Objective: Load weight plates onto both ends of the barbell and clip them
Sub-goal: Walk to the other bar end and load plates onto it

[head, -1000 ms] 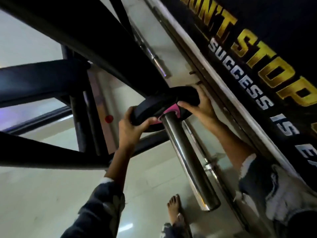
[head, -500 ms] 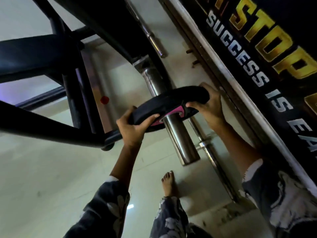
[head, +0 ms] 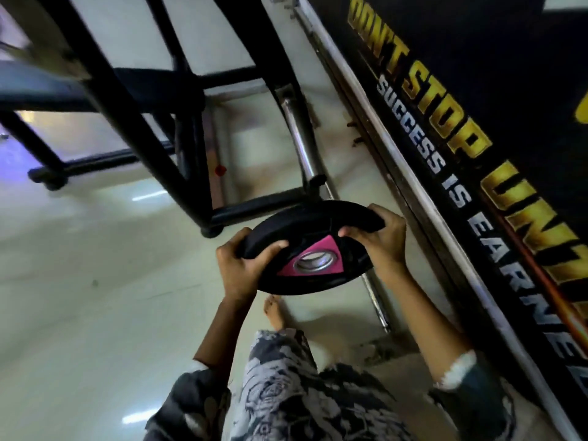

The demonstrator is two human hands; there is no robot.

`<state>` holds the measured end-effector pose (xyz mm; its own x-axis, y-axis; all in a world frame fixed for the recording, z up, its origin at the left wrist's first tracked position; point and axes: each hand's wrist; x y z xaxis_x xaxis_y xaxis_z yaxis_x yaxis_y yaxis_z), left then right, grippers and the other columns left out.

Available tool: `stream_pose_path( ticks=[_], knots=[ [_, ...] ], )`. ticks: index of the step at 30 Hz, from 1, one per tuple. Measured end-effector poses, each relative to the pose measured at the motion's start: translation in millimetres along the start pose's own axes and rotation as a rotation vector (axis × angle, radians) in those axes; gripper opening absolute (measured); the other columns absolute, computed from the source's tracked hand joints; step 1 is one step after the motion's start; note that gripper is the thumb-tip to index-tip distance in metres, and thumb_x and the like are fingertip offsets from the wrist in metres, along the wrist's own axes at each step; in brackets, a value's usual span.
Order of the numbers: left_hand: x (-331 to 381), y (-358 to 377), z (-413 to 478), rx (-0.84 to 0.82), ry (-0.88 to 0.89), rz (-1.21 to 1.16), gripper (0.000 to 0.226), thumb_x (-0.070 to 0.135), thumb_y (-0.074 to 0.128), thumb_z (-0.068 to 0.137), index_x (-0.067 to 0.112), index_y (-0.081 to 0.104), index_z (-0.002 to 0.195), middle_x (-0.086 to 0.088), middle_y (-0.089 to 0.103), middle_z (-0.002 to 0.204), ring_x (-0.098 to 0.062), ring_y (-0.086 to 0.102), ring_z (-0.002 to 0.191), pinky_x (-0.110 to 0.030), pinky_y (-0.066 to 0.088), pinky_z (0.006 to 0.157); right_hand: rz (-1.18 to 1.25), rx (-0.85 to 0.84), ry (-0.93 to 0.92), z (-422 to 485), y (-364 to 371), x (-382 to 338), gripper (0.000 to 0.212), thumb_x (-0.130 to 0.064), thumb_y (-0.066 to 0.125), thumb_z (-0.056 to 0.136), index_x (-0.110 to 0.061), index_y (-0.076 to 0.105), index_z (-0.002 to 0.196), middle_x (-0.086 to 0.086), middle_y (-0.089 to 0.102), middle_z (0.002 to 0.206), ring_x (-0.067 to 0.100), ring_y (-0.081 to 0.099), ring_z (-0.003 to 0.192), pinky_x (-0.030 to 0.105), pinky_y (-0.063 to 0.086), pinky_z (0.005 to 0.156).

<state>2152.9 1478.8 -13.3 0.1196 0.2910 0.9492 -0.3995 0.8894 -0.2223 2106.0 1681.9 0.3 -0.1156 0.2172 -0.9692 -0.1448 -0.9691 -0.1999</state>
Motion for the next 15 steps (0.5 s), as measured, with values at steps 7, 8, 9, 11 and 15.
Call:
stream_pose_path(
  ticks=[7, 8, 9, 11, 15],
  knots=[
    [99.4, -154.8, -39.6, 0.294, 0.124, 0.085, 0.033, 0.047, 0.068, 0.058, 0.017, 0.053, 0.057, 0.016, 0.049, 0.047, 0.006, 0.037, 0.05, -0.016, 0.032, 0.047, 0.039, -0.153, -0.291, -58.8, 74.8, -142.9, 0.082, -0.085, 0.061, 0.041, -0.004, 0.054, 0.052, -0.002, 0.048, 0.043, 0.012, 0.04, 0.045, 0.034, 0.036, 0.044],
    [110.9, -179.8, -41.6, 0.351, 0.139, 0.097, 0.035, 0.046, 0.067, 0.058, 0.015, 0.051, 0.056, 0.016, 0.047, 0.047, 0.006, 0.035, 0.05, -0.017, 0.031, 0.047, 0.043, -0.166, -0.332, -66.0, 91.4, -164.6, 0.078, -0.086, 0.058, 0.042, -0.009, 0.049, 0.047, -0.009, 0.042, 0.04, 0.009, 0.037, 0.043, 0.031, 0.033, 0.043],
    [121.8, -203.2, -42.8, 0.402, 0.154, 0.108, 0.037, 0.046, 0.066, 0.058, 0.012, 0.05, 0.056, 0.015, 0.045, 0.048, 0.005, 0.034, 0.051, -0.018, 0.03, 0.047, 0.058, -0.178, -0.366, -73.6, 107.4, -184.3, 0.069, -0.086, 0.056, 0.043, -0.019, 0.042, 0.044, -0.009, 0.039, 0.037, 0.009, 0.037, 0.042, 0.024, 0.029, 0.041],
    [138.6, -247.0, -39.7, 0.479, 0.192, 0.133, 0.041, 0.045, 0.065, 0.058, 0.006, 0.05, 0.057, 0.013, 0.043, 0.05, 0.003, 0.034, 0.052, -0.021, 0.031, 0.048, 0.11, -0.186, -0.435, -87.4, 139.5, -219.6, 0.058, -0.083, 0.056, 0.045, -0.031, 0.031, 0.043, -0.016, 0.047, 0.04, 0.004, 0.04, 0.04, 0.012, 0.024, 0.04],
    [160.3, -326.4, -29.3, 0.547, 0.284, 0.202, 0.04, 0.041, 0.063, 0.061, 0.004, 0.049, 0.056, 0.015, 0.039, 0.053, 0.001, 0.033, 0.052, -0.024, 0.03, 0.048, 0.18, -0.193, -0.471, -109.8, 205.4, -267.2, 0.068, -0.083, 0.057, 0.046, -0.018, 0.04, 0.045, -0.007, 0.043, 0.038, 0.006, 0.038, 0.041, 0.026, 0.032, 0.04]
  ],
)
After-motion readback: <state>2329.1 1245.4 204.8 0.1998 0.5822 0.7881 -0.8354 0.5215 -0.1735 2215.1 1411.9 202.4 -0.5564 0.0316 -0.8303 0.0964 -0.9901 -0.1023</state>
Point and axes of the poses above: each hand's wrist, its own z-axis towards the middle knuckle, its own y-axis out of the palm, x = y × z
